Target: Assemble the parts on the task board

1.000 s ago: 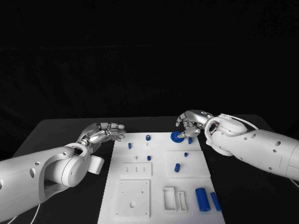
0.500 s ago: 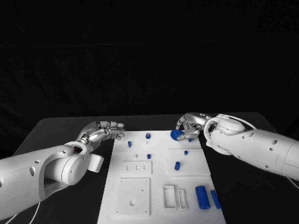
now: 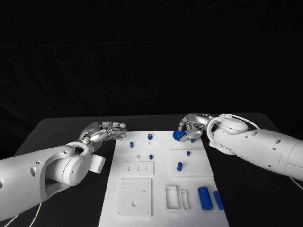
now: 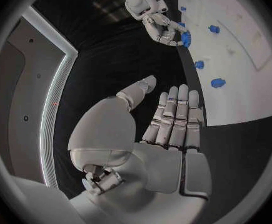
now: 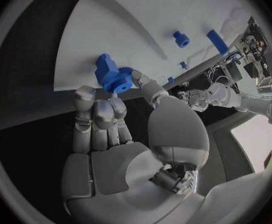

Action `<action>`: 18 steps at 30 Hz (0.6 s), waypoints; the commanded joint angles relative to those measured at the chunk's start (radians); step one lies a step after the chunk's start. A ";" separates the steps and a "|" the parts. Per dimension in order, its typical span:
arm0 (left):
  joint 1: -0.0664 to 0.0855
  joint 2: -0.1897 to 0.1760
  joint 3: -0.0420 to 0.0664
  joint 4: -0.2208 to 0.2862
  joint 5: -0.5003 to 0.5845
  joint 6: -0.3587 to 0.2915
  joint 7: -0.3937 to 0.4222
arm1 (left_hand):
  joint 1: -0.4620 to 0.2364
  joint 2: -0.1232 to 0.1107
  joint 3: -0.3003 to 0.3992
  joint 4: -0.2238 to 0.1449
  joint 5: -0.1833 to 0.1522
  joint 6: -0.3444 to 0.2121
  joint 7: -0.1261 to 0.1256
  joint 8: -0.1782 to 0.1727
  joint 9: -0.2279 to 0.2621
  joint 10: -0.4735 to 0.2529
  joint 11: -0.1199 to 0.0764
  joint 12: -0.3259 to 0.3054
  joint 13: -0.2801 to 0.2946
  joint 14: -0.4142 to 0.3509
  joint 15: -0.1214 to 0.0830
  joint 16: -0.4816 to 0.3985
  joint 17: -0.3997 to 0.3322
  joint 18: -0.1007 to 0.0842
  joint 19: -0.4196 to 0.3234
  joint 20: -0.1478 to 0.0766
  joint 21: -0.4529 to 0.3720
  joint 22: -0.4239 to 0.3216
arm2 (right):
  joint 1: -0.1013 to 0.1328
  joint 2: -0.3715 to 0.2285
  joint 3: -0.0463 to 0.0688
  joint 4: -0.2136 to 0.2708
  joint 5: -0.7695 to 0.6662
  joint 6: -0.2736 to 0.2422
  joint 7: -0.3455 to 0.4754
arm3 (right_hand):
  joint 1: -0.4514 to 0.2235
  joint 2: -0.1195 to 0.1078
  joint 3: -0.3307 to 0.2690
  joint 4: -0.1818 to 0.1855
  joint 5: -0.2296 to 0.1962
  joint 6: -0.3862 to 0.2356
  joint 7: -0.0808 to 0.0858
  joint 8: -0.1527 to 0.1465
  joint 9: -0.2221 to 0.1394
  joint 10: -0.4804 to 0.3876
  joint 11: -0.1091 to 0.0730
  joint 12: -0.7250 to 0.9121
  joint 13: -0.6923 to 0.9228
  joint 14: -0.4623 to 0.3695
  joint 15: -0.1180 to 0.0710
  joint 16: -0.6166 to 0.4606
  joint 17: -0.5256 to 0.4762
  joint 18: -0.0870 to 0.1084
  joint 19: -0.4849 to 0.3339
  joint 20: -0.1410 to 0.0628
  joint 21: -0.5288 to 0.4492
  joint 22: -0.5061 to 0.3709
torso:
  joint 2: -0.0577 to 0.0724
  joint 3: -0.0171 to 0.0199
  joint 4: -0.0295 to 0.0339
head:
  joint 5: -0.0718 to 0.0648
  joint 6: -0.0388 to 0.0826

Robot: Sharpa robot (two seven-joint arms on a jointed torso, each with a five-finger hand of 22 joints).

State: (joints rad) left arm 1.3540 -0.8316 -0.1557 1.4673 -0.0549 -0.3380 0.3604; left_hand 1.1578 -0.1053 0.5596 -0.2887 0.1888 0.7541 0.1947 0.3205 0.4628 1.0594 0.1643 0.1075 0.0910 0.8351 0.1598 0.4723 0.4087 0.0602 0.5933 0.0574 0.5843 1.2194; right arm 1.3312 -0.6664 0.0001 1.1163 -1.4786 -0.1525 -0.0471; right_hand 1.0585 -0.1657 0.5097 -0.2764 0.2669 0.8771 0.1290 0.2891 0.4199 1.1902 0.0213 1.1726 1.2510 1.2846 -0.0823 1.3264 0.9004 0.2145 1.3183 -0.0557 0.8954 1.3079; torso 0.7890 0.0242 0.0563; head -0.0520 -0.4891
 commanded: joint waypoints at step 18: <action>0.002 -0.001 0.001 0.005 0.001 0.019 0.002 | -0.003 -0.003 0.007 0.000 -0.006 -0.005 0.007 -0.008 -0.001 0.000 0.005 -0.007 -0.002 -0.006 -0.001 -0.004 -0.002 0.009 -0.007 0.001 0.005 0.002 | -0.007 0.008 -0.006 -0.003 -0.026 0.065 -0.015 | -0.020 0.025 0.074 0.028 -0.031 0.063 -0.006 0.023 0.005 0.013 -0.011 0.017 0.002 0.004 -0.016 -0.002 0.018 0.047 -0.017 0.003 0.031 0.022 | 0.000 -0.0008 -0.0005 | -0.002 -0.003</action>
State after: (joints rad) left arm 1.3540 -0.8331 -0.1558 1.4691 -0.0548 -0.3358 0.3587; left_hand 1.1578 -0.1053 0.5595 -0.2887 0.1889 0.7541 0.1947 0.3166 0.4629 1.0594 0.1644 0.1075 0.0902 0.8351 0.1598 0.4723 0.4080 0.0580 0.5933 0.0574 0.5843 1.2193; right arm 1.3331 -0.6596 0.0008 1.1152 -1.4836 -0.1399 -0.0496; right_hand 1.0487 -0.1384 0.5795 -0.2473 0.2401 0.9127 0.0998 0.3066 0.4230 1.1994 0.0121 1.1851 1.2537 1.2879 -0.0930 1.3264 0.9177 0.2148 1.3089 -0.0536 0.9236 1.3078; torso 0.7886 0.0237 0.0558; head -0.0540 -0.4923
